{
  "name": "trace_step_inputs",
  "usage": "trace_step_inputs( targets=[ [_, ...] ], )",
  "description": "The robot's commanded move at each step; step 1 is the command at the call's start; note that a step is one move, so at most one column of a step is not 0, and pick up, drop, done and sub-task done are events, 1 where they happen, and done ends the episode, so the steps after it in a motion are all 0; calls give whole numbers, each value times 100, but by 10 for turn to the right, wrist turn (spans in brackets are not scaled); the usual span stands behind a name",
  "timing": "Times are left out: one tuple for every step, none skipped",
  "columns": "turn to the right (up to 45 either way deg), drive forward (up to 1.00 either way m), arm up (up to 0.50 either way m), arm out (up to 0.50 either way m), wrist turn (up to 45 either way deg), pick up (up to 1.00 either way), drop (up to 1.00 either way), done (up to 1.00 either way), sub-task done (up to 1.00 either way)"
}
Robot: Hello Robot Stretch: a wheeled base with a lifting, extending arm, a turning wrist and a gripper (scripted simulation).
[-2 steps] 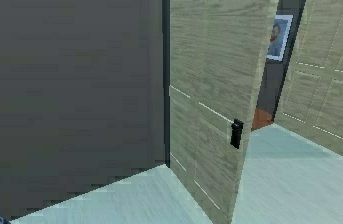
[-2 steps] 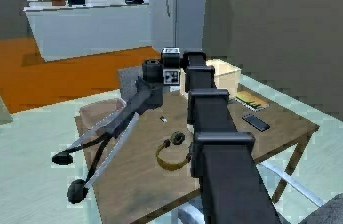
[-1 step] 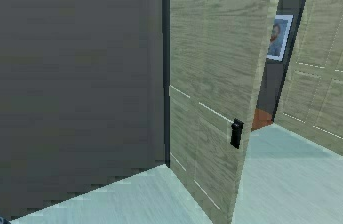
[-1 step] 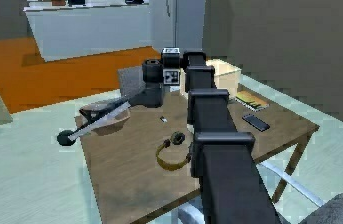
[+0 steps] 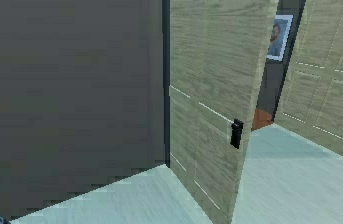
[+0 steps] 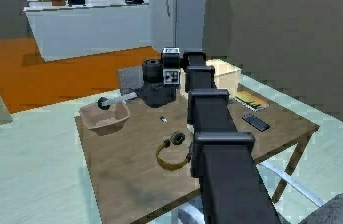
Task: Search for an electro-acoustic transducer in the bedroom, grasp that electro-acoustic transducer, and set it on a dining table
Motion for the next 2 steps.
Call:
trace_step_inputs(
  targets=[
    [0,0,0,0,450,0,0,0,0],
    [0,0,0,0,60,0,0,0,0]
  ],
)
